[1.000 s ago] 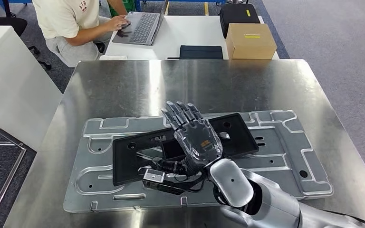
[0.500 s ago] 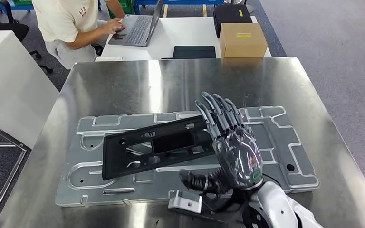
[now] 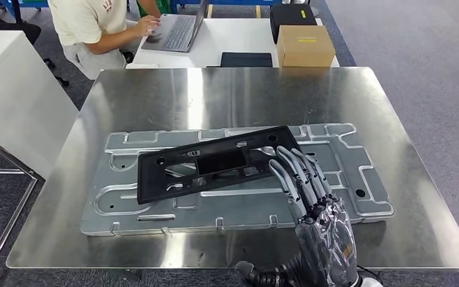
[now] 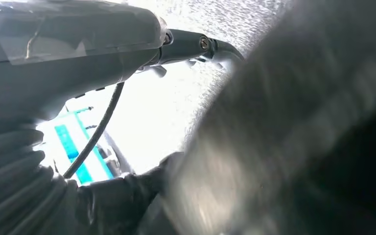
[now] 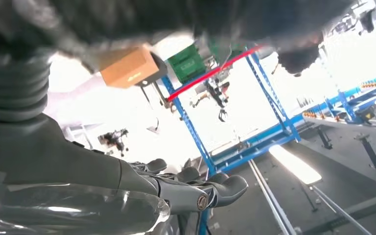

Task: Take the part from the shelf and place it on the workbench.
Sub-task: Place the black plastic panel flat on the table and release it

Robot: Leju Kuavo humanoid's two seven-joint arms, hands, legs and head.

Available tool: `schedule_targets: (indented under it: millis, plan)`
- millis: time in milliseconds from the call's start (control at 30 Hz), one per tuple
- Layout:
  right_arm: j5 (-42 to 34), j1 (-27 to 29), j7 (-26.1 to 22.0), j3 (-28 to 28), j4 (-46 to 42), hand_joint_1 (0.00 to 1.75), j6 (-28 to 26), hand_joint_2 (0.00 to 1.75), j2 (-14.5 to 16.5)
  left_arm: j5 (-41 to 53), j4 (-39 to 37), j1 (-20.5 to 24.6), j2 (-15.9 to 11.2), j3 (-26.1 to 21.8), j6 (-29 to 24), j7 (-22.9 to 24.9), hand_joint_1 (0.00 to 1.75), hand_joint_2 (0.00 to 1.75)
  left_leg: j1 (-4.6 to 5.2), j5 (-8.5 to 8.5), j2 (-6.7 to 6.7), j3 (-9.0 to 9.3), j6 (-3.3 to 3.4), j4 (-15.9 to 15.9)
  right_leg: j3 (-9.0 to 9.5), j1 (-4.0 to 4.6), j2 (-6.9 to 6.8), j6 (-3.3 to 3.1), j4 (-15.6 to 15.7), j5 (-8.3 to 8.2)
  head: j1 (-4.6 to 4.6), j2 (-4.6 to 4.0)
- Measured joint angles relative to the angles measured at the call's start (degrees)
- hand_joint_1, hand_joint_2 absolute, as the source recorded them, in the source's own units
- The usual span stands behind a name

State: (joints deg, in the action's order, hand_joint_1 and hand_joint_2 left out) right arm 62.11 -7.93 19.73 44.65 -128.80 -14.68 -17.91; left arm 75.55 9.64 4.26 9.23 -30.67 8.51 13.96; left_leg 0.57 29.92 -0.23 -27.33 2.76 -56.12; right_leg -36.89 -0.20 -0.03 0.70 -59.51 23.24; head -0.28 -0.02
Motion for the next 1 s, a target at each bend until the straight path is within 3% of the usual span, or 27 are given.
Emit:
schedule_targets:
  millis: [67, 133, 167, 200, 233, 267, 300, 367, 400, 500, 567, 633, 667, 700, 767, 833, 900, 1000]
  plan:
    - [-0.63, 0.47, -0.22, -0.22, -0.08, 0.0, -0.21, 1.75, -0.01, -1.04, -0.01, 0.14, 0.1, -0.47, 0.11, 0.3, 0.0, 1.75, -0.33, -1.39, 0.28, -0.99, 0.46, 0.51, -1.04, -0.16, 0.07, 0.52, -3.39, 4.45, 0.19, -0.01]
    - [-0.91, 0.91, -0.53, -0.35, -0.09, 0.0, -0.4, 1.75, -0.02, -1.83, -0.01, 0.23, 0.23, -1.0, 0.27, 0.37, 0.0, 1.75, -0.37, -2.45, 0.46, -2.26, 0.66, 0.45, -2.51, -0.4, 0.06, 0.99, -9.9, 9.56, 0.32, -0.01]
    - [-0.56, 1.06, -0.65, -0.38, -0.09, 0.0, -0.45, 1.75, -0.02, -2.05, -0.01, 0.21, 0.31, -1.21, 0.3, 0.36, 0.0, 1.75, -0.39, -2.96, 0.54, -2.99, 0.54, 0.3, -2.79, -0.54, 0.06, 1.23, -12.63, 10.39, 0.33, -0.01]
    - [0.04, 1.16, -0.7, -0.39, -0.09, 0.0, -0.46, 1.75, -0.02, -2.16, -0.01, 0.19, 0.36, -1.34, 0.29, 0.35, 0.0, 1.75, -0.45, -3.42, 0.6, -3.78, 0.37, 0.04, -2.32, -0.68, 0.05, 1.44, -13.84, 9.87, 0.34, -0.01]
    - [0.99, 1.2, -0.71, -0.39, -0.1, 0.0, -0.46, 1.75, -0.02, -2.22, -0.01, 0.17, 0.42, -1.45, 0.19, 0.34, 0.0, 1.75, -0.54, -3.8, 0.63, -4.63, 0.16, -0.34, -0.85, -0.85, 0.03, 1.62, -13.05, 8.38, 0.34, -0.01]
    - [1.91, 1.21, -0.69, -0.39, -0.11, 0.0, -0.43, 1.75, -0.01, -2.25, -0.01, 0.17, 0.47, -1.57, 0.01, 0.34, 0.0, 1.75, -0.65, -4.06, 0.64, -5.41, -0.06, -0.83, 1.56, -1.04, 0.01, 1.77, -10.31, 6.66, 0.34, -0.01]
    - [2.62, 1.19, -0.66, -0.38, -0.12, 0.0, -0.36, 1.75, 0.01, -2.26, -0.01, 0.19, 0.51, -1.69, -0.27, 0.34, 0.0, 1.75, -0.73, -4.24, 0.63, -6.08, -0.3, -1.36, 4.22, -1.16, 0.04, 1.89, -6.62, 6.05, 0.36, -0.01]
    - [3.14, 1.12, -0.58, -0.24, -0.11, 0.0, 0.02, 1.75, 0.08, -2.34, -0.01, 0.25, 0.58, -2.01, -1.08, 0.32, 0.0, 1.75, -0.62, -4.55, 0.53, -7.05, -0.91, -2.36, 7.99, -1.03, 0.18, 1.66, -0.67, 6.53, 0.35, -0.01]
    - [2.61, 0.98, -0.53, -0.02, -0.04, 0.0, 0.4, 1.75, 0.11, -2.39, -0.01, 0.28, 0.58, -2.18, -1.56, 0.27, 0.0, 1.75, -0.51, -4.8, 0.47, -7.32, -1.27, -2.61, 8.48, -0.89, 0.25, 1.34, 0.44, 7.16, 0.31, 0.0]
    - [-0.75, 0.24, -0.45, 1.08, 0.55, 0.0, 1.63, 1.75, 0.14, -2.44, -0.01, 0.3, 0.55, -2.62, -2.81, 0.02, 0.0, 1.75, -0.6, -4.67, 0.32, -8.04, -2.31, -3.35, 7.49, -0.87, 0.05, -0.33, 0.69, 6.29, 0.21, 0.0]
    - [-3.02, -0.19, -0.48, 1.74, 1.13, 0.0, 1.85, 1.75, 0.19, -2.44, -0.01, 0.3, 0.52, -2.78, -3.2, -0.09, 0.0, 0.87, -0.83, -0.81, 0.3, -9.55, -2.96, -6.97, 6.23, -0.93, -0.21, -1.44, 0.84, 5.29, 0.05, -0.01]
    - [-5.03, -0.34, -0.5, 2.37, 1.85, 0.0, 1.52, 1.75, 0.31, -2.44, -0.01, 0.29, 0.54, -2.9, -3.3, -0.15, 0.0, 0.0, -0.88, 4.23, 0.3, -11.56, -3.39, -13.66, 4.77, -0.74, -0.35, -1.9, 0.74, 4.25, -0.1, -0.01]
    - [-5.86, -0.34, -0.5, 2.71, 2.25, 0.0, 1.21, 1.75, 0.37, -2.44, -0.01, 0.28, 0.54, -2.95, -3.31, -0.18, 0.0, 0.0, -0.89, 5.36, 0.29, -12.08, -3.46, -16.46, 4.04, -0.61, -0.42, -1.95, 0.66, 3.73, -0.1, -0.01]
    - [-6.51, -0.35, -0.51, 3.03, 2.65, 0.0, 0.89, 1.75, 0.43, -2.43, -0.01, 0.28, 0.54, -2.99, -3.31, -0.18, 0.0, 0.0, -0.88, 5.2, 0.29, -11.89, -3.4, -17.85, 3.32, -0.47, -0.48, -1.97, 0.56, 3.23, -0.11, -0.01]
    - [-7.26, -0.41, -0.53, 3.6, 3.37, 0.0, 0.34, 1.75, 0.56, -2.4, -0.01, 0.25, 0.52, -3.1, -3.32, -0.15, 0.0, 0.0, -0.76, 2.11, 0.27, -8.63, -2.82, -14.9, 2.04, -0.2, -0.52, -1.94, 0.37, 2.27, -0.1, -0.01]
    - [-7.87, -0.52, -0.51, 4.01, 3.92, 0.0, -0.15, 1.75, 0.68, -2.29, -0.01, 0.16, 0.44, -3.17, -3.41, -0.14, 0.0, 0.87, -0.39, 0.29, 0.22, -3.28, -1.8, -7.07, 1.12, -0.02, -0.49, -1.71, 0.28, 1.4, -0.07, -0.01]
    - [-9.4, -0.62, -0.07, 4.52, 4.49, 0.0, -0.71, 1.75, 0.75, -2.2, -0.01, 0.05, 0.38, -3.2, -3.56, -0.31, 0.0, 1.75, 0.04, 0.65, 0.16, -0.3, -1.18, -1.74, 0.67, -0.05, -0.59, -1.14, 0.43, 0.51, -0.08, -0.01]
    - [-14.15, -0.6, 1.54, 5.79, 5.63, 0.0, -1.85, 1.75, 0.75, -2.5, -0.03, -0.02, 0.51, -3.3, -3.92, -0.7, 0.0, 1.75, -0.08, -0.42, 0.19, -0.48, -0.74, 0.08, 0.2, -0.08, -0.68, -0.1, 0.67, -0.14, -0.06, -0.01]
